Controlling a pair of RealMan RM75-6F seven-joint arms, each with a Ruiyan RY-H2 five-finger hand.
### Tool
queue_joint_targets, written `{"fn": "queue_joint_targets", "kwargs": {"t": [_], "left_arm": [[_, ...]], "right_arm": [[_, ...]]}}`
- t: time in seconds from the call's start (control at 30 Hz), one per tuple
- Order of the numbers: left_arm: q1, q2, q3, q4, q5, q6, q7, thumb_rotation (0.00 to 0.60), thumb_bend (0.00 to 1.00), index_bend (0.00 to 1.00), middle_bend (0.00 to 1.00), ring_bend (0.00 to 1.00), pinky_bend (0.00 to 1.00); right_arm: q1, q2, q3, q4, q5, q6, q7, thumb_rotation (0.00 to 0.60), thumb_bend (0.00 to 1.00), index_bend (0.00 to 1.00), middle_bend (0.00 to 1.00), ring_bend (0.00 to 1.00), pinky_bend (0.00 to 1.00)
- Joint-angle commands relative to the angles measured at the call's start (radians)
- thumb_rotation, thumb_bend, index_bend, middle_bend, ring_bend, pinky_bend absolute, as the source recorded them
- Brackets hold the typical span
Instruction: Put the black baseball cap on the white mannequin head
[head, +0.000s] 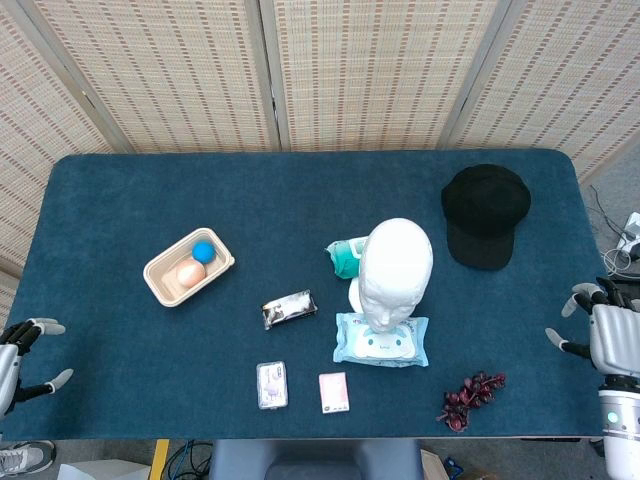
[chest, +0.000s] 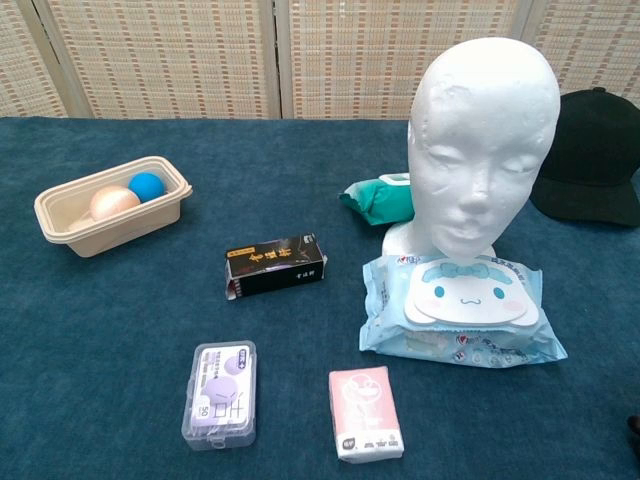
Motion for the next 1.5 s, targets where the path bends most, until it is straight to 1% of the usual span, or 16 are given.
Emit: {"fn": "queue_joint_targets", "kwargs": {"t": [0.03,0.3,0.4,0.5,0.6,0.63,0.7,0.77,0.83,0.93,1.07,1.3,1.5], "left_arm": [[0.001,0.001,0.000,0.002,0.004,0.004,-0.006,0.600,0.12,0.36,0.29,0.25,0.41],[-0.003,0.000,-0.001,0.008,-0.001,-0.008,-0.007,0.600,0.12,0.36,0.29,0.25,0.41],[-0.002,0.004,0.000,0.003,-0.003,-0.010,-0.004,0.600,0.12,0.36,0.29,0.25,0.41],[0.003,0.007,0.000,-0.002,0.003,0.002,-0.001,0.600,0.12,0.36,0.29,0.26,0.41],[0.006,0.008,0.002,-0.006,0.004,0.005,0.004,0.600,0.12,0.36,0.29,0.26,0.41],[0.006,0.007,0.002,-0.007,0.003,0.004,0.007,0.600,0.12,0.36,0.29,0.26,0.41],[0.004,0.004,0.001,-0.007,0.004,0.003,0.010,0.600,0.12,0.36,0.29,0.26,0.41],[0.001,0.001,-0.001,-0.005,0.002,-0.002,0.011,0.600,0.12,0.36,0.29,0.26,0.41],[-0.002,-0.002,-0.002,-0.002,0.002,-0.007,0.011,0.600,0.12,0.36,0.29,0.26,0.41],[-0.006,-0.004,-0.002,0.006,-0.003,-0.017,0.008,0.600,0.12,0.36,0.29,0.26,0.41],[-0.007,-0.002,-0.004,0.006,-0.006,-0.019,0.005,0.600,0.12,0.36,0.29,0.26,0.41],[-0.007,-0.001,-0.003,0.005,-0.007,-0.020,0.004,0.600,0.12,0.37,0.29,0.26,0.41],[-0.008,-0.001,-0.005,0.005,-0.008,-0.021,0.001,0.600,0.12,0.38,0.29,0.26,0.41]], "right_arm": [[0.001,-0.005,-0.003,0.003,-0.002,-0.001,-0.006,0.600,0.15,0.55,0.32,0.14,0.28],[0.016,-0.024,0.007,0.035,0.013,-0.021,0.005,0.600,0.15,0.55,0.33,0.14,0.28],[0.029,-0.048,0.019,0.074,0.012,-0.024,0.020,0.600,0.16,0.55,0.39,0.16,0.28],[0.042,-0.075,0.028,0.117,0.000,-0.019,0.036,0.600,0.15,0.55,0.46,0.21,0.30],[0.065,-0.097,0.040,0.160,-0.008,-0.032,0.050,0.600,0.10,0.57,0.53,0.26,0.38],[0.078,-0.106,0.047,0.179,-0.009,-0.040,0.047,0.600,0.07,0.58,0.56,0.29,0.41],[0.101,-0.121,0.058,0.210,-0.010,-0.054,0.043,0.600,0.04,0.61,0.61,0.33,0.46],[0.128,-0.146,0.076,0.257,-0.015,-0.061,0.047,0.600,0.02,0.66,0.66,0.38,0.51],[0.156,-0.176,0.090,0.317,-0.019,-0.070,0.059,0.600,0.00,0.72,0.74,0.46,0.59],[0.191,-0.218,0.103,0.409,-0.025,-0.091,0.088,0.600,0.00,0.75,0.81,0.53,0.65],[0.227,-0.264,0.107,0.516,-0.029,-0.119,0.114,0.600,0.00,0.78,0.84,0.57,0.68],[0.274,-0.324,0.102,0.625,-0.035,-0.155,0.107,0.600,0.00,0.78,0.85,0.57,0.68],[0.316,-0.397,0.092,0.750,-0.041,-0.191,0.110,0.600,0.00,0.78,0.85,0.57,0.68]]}}
